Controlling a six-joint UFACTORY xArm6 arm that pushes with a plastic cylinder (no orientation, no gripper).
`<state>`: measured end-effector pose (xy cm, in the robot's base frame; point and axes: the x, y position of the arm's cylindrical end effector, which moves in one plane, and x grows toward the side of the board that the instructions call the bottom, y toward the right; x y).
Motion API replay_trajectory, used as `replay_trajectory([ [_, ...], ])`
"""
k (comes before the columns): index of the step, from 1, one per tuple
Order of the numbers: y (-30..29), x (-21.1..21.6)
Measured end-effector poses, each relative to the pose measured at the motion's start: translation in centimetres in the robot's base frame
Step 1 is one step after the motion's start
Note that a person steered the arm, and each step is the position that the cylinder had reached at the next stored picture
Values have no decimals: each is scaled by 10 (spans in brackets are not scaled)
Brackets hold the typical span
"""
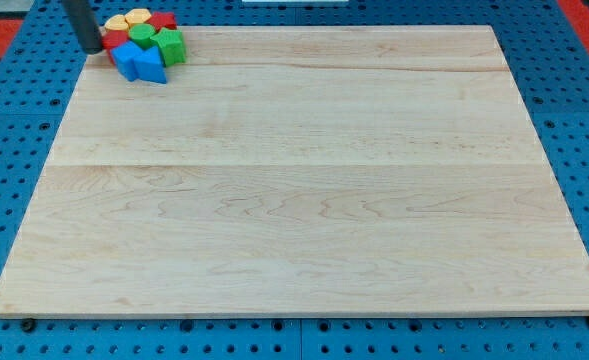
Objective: Separate the blue cube and blue triangle
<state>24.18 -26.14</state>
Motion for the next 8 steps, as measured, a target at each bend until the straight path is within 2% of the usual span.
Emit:
replay_trajectory([
  [1, 52, 12],
  [2, 79, 38],
  [3, 87, 60],
  [6, 72, 52],
  [8, 99, 94],
])
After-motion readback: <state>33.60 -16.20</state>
